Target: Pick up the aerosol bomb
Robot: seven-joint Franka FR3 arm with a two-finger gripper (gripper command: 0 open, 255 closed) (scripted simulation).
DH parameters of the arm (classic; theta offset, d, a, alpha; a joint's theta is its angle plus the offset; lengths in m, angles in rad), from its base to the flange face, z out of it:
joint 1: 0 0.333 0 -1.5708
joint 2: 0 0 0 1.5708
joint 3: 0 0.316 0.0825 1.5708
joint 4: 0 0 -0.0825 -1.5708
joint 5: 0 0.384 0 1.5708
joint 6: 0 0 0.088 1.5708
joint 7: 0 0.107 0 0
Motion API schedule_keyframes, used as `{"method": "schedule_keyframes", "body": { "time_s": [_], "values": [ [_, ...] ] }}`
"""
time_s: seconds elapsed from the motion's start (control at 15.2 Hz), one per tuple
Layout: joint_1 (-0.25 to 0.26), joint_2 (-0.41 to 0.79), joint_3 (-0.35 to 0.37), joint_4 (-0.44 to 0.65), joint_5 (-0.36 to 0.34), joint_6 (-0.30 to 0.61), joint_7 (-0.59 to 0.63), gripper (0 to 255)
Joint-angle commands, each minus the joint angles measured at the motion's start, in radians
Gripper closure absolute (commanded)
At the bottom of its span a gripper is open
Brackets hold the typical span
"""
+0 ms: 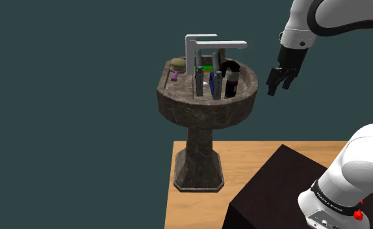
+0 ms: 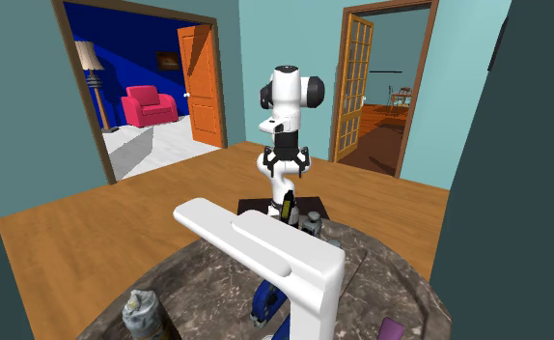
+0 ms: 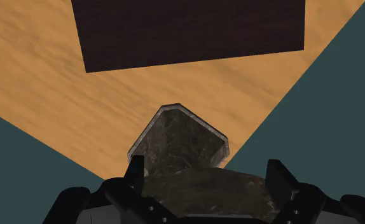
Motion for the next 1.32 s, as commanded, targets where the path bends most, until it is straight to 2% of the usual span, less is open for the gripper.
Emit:
{"method": "schedule_keyframes", "body": {
  "time_s": [0.0,0.59,1.25],
  "values": [
    [0.0,0.0,0.0,0.0,0.0,0.0,0.0,0],
    [-0.004,0.365,0.002,0.325,0.014,0.051,0.043,0],
    [-0.012,0.759,-0.009,0.804,0.03,-0.021,0.079,0]
  ]
}}
